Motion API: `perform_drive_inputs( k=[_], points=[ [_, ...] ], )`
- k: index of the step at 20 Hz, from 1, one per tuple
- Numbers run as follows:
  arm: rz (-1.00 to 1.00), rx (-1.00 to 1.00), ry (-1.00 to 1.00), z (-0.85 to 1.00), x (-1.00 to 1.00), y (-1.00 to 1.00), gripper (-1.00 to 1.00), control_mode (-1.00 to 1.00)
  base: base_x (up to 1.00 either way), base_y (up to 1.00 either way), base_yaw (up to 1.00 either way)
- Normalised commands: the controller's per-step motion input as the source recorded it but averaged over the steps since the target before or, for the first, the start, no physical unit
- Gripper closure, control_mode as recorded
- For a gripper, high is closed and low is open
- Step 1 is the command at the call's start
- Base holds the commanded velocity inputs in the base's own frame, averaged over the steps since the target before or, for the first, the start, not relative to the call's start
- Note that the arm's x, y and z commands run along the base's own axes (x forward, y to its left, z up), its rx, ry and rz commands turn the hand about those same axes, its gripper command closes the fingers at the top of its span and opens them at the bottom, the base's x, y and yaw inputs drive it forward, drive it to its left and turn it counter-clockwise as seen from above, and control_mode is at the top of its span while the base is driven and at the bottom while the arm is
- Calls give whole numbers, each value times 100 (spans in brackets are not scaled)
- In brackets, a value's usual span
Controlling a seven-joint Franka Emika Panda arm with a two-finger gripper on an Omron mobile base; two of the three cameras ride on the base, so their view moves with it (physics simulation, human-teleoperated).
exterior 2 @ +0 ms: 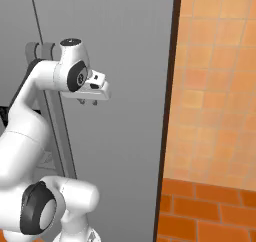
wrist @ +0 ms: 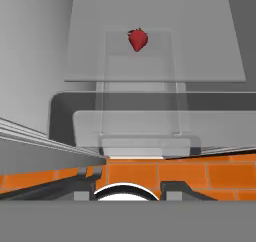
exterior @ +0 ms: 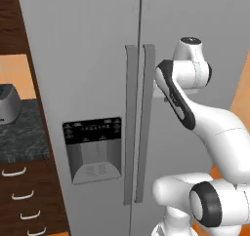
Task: Take the strawberry from the fridge and place it on top of the pancake, located on the dining counter.
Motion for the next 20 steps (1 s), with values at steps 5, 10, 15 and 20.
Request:
perform_drive_inputs(
  k=[5, 10, 15, 20],
  points=[
    [0, 0, 0, 0, -2, 0, -100, 100, -58, 10, 0],
    [0, 0, 0, 0, 0, 0, -100, 100, -50, 94, 0],
    [0, 0, 0, 0, 0, 0, -100, 100, -48, 29, -2],
    [0, 0, 0, 0, 0, 0, -100, 100, -49, -24, -1]
  ],
)
